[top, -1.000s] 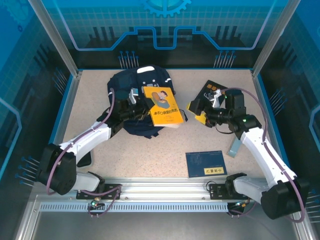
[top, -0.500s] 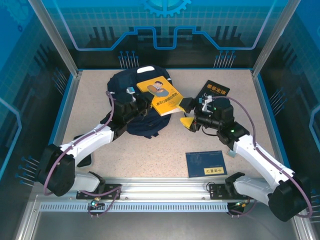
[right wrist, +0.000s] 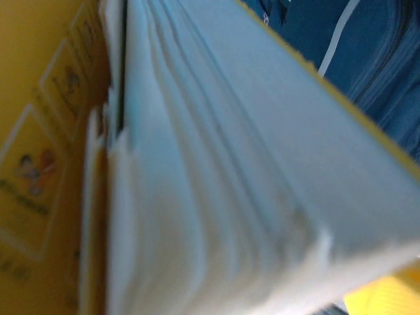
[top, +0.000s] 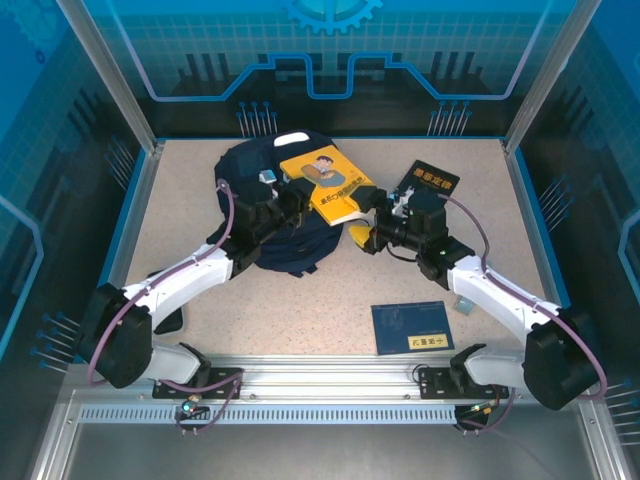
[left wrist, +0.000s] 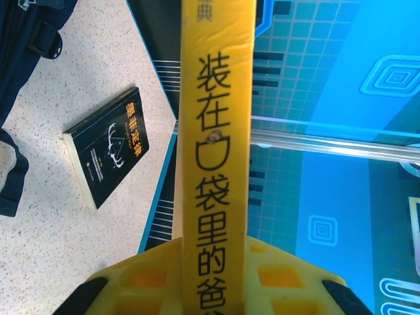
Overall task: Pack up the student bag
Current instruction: Pick up the book from the center of the table.
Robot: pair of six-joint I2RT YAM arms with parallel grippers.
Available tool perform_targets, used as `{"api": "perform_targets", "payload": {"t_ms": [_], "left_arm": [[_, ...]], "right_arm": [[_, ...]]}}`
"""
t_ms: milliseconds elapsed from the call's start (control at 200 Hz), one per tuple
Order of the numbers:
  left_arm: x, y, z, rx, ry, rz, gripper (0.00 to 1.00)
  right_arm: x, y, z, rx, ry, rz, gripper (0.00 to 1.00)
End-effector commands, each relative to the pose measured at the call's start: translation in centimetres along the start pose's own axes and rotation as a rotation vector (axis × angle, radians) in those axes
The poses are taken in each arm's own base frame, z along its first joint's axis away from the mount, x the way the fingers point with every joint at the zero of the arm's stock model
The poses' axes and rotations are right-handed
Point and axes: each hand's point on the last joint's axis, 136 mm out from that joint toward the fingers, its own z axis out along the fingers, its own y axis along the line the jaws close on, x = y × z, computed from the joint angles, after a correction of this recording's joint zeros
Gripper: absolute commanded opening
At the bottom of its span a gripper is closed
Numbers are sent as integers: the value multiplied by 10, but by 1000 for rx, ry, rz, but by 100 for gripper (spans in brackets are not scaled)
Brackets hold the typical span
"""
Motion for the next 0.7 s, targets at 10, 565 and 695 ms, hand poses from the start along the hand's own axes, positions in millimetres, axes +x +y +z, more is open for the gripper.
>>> {"api": "perform_targets", "payload": {"t_ms": [10,565,695], "left_arm": [[-1,-41,-4,127,-21,-13,3],[1,3,-20,-94,4,93,61],[-6,38,-34,-248,24,217,82]], "right_arm": [[-3,34,1,-100,-30,-25,74],[-11,36,-14,31,-91,-235,5],[-14,27,-16,118,-91,-317,5]]}}
